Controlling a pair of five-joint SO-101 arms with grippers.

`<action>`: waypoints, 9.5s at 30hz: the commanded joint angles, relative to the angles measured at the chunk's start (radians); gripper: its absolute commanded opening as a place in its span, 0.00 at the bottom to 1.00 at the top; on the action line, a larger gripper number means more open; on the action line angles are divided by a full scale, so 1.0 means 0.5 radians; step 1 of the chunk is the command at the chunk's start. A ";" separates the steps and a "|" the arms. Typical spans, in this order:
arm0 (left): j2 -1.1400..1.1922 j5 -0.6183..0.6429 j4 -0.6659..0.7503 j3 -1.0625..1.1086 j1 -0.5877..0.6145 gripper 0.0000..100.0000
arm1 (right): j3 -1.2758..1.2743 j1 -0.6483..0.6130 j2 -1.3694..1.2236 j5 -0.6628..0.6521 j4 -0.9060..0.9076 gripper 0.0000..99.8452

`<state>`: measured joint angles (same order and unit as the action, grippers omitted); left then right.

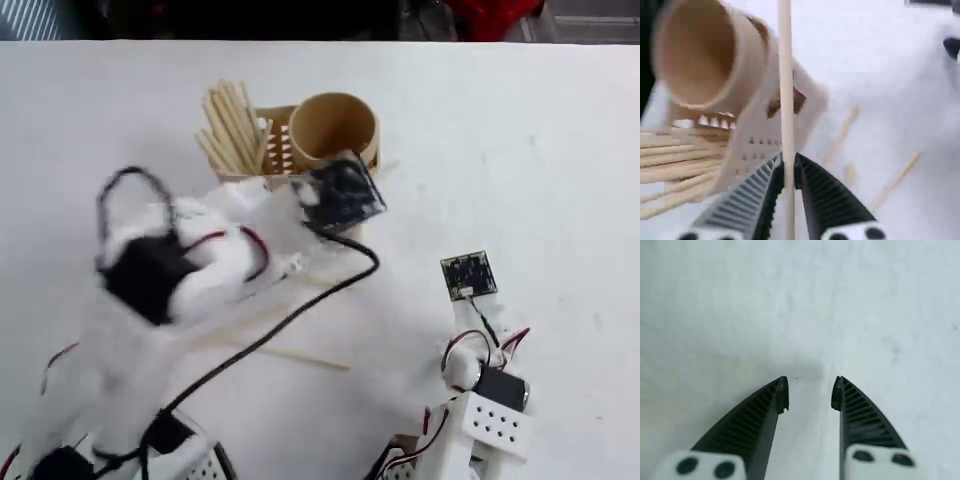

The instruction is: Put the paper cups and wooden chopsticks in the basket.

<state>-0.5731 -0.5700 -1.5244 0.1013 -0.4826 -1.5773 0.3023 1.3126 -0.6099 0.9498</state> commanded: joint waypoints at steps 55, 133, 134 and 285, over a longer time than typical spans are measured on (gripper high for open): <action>-0.628 0.466 0.482 0.341 0.591 0.04 | -0.018 -0.087 0.035 -0.012 0.008 0.16; 0.756 -0.334 -0.138 -0.049 -0.038 0.02 | -0.018 -0.091 0.035 -0.012 0.005 0.16; 0.680 -0.292 -0.175 -0.169 -0.035 0.02 | -0.018 -0.091 0.035 -0.012 0.005 0.16; -0.615 -0.123 0.236 0.083 -0.075 0.02 | -0.021 -0.091 0.035 -0.012 0.005 0.16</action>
<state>-0.7127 -0.7265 -1.5275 0.3053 -0.5148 -1.5927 0.2670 1.3126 -0.6099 0.9498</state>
